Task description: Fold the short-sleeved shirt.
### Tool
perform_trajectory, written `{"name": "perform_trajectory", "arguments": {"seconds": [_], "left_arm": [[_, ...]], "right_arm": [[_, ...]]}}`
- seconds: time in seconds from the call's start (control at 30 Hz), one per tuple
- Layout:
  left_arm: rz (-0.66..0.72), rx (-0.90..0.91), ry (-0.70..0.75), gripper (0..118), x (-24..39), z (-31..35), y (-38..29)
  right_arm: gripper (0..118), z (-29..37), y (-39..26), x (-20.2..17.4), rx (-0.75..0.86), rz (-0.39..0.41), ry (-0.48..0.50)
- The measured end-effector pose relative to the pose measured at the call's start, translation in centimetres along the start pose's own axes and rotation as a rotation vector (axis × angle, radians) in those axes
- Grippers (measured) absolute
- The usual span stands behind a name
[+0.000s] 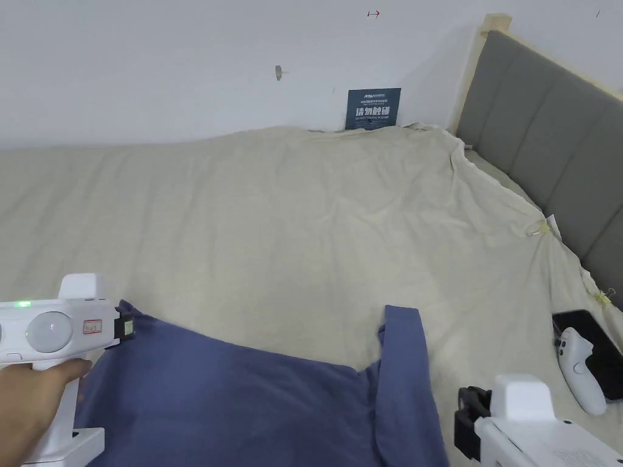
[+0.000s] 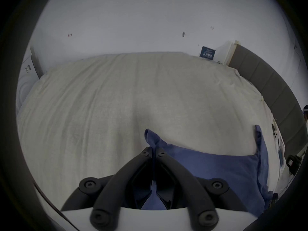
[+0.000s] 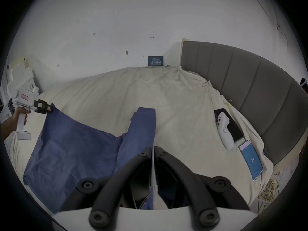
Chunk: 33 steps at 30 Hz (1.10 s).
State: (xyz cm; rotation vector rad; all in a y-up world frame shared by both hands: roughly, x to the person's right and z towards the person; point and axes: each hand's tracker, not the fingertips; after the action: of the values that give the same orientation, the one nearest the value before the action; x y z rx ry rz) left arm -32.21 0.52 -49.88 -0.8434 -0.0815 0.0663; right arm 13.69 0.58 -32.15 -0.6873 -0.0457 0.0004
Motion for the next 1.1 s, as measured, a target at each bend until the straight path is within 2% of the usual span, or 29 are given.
{"name": "perform_trajectory", "arguments": {"seconds": [0.03, 0.17, 0.2, 0.27, 0.43, 0.53, 0.63, 0.67, 0.77, 0.83, 0.97, 1.1], "left_arm": [[-0.003, 0.010, -0.013, 0, 0.0, 1.0, 0.1], [-0.018, 0.031, -0.030, 0, 0.3, 3.9, -0.3], [-0.021, 0.034, -0.034, 0, 0.4, 4.3, -0.5], [-0.020, 0.036, -0.034, 0, 0.4, 5.0, -0.7], [-0.011, 0.031, -0.032, 0, -0.4, 4.9, -0.8], [0.001, 0.027, -0.033, 0, -0.7, 4.8, -0.9], [0.008, 0.030, -0.036, 0, -1.8, 4.1, -0.6], [0.011, 0.030, -0.037, 0, -1.9, 4.0, -0.6], [0.012, 0.025, -0.037, 0, -1.9, 3.9, -0.8], [0.015, 0.022, -0.036, 0, -1.9, 3.9, -1.0], [0.027, 0.021, -0.037, 0, -2.0, 4.0, -1.3], [0.042, 0.024, -0.026, 0, -2.4, 4.4, -1.7]], "right_arm": [[15, -0.7, 0.2, -0.2, -0.016, 0.010, 0.003], [63, -4.2, 1.6, -1.1, -0.061, 0.018, 0.016], [68, -5.5, 2.1, -1.3, -0.083, 0.019, 0.015], [74, -7.6, 3.0, -1.8, -0.154, 0.024, 0.007], [74, -12.0, 4.4, -3.4, -0.214, 0.027, -0.001], [69, -14.0, 4.4, -4.2, -0.252, 0.021, 0.020], [50, -15.1, 3.9, -4.8, -0.300, 0.033, 0.032], [39, -15.3, 3.5, -4.9, -0.305, 0.040, 0.033], [14, -15.9, 2.5, -5.1, -0.349, 0.075, 0.015], [6, -15.9, 1.9, -4.7, -0.335, 0.088, 0.003], [4, -14.5, 1.9, -4.1, -0.286, 0.072, 0.011], [4, -11.6, 2.5, -2.9, -0.196, 0.000, 0.070]]}}
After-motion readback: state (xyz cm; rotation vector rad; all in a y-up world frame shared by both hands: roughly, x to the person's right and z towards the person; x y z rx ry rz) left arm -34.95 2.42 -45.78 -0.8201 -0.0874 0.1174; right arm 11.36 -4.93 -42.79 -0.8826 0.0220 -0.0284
